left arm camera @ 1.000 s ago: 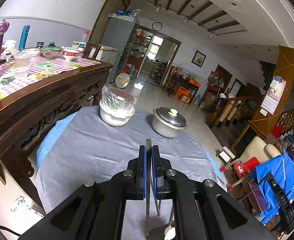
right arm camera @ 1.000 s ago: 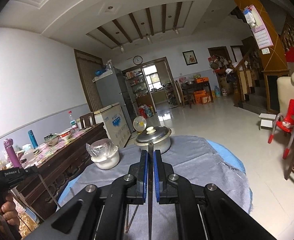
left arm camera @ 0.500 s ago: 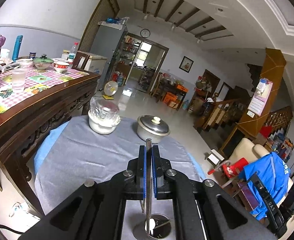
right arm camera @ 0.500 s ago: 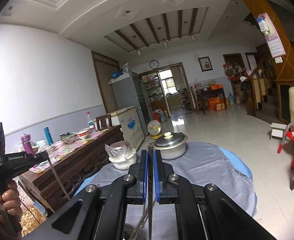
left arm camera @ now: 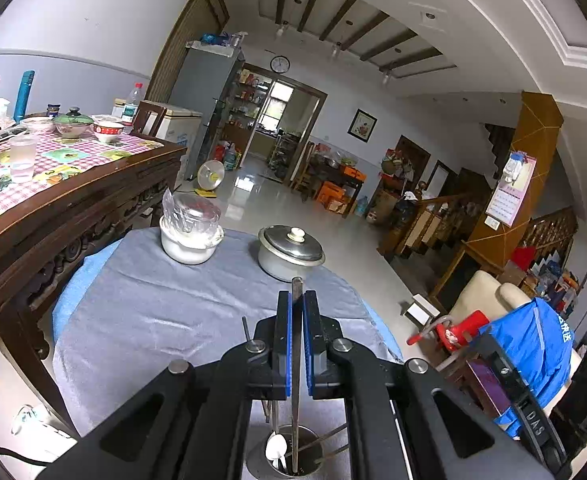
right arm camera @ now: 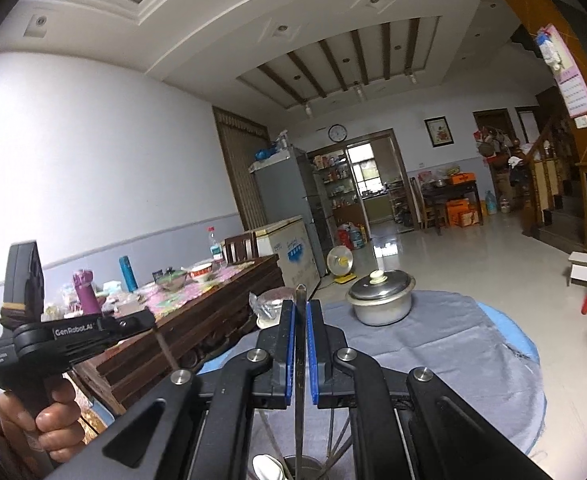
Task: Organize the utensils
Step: 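Carry both chopsticks over the dark grey cup and lower them in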
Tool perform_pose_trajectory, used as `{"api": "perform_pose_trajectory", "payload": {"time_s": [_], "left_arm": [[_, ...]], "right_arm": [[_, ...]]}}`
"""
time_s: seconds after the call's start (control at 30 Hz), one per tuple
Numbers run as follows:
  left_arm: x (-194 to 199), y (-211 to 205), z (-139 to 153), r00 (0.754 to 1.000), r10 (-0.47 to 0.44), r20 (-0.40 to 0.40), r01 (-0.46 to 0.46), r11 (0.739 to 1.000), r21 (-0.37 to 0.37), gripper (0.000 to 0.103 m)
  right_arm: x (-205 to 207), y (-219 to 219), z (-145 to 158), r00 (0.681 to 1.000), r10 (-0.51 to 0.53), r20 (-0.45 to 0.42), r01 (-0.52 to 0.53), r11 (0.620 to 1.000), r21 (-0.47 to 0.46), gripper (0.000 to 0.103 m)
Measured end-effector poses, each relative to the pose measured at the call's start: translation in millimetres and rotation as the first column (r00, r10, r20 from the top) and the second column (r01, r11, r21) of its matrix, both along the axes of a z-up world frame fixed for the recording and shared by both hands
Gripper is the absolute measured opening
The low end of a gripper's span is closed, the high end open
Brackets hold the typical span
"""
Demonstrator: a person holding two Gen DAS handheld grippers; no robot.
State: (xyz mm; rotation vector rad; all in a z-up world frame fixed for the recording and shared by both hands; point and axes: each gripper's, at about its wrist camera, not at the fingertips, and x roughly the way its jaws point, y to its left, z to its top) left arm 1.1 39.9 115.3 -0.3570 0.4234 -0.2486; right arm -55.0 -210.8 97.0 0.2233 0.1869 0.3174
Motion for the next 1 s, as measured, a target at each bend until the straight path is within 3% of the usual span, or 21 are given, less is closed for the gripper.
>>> {"api": "perform_pose_trajectory", "payload": {"time_s": [1.0], "left_arm": [[20.1,-22.3,-33.7,0.99,-0.05,-0.129,0.058,0.997,0.06,0.005]], "right_arm": [[26.1,16.3,-32.4,0.99,0.027,-0.137,-0.035,0.998,-0.057,0.006]]}}
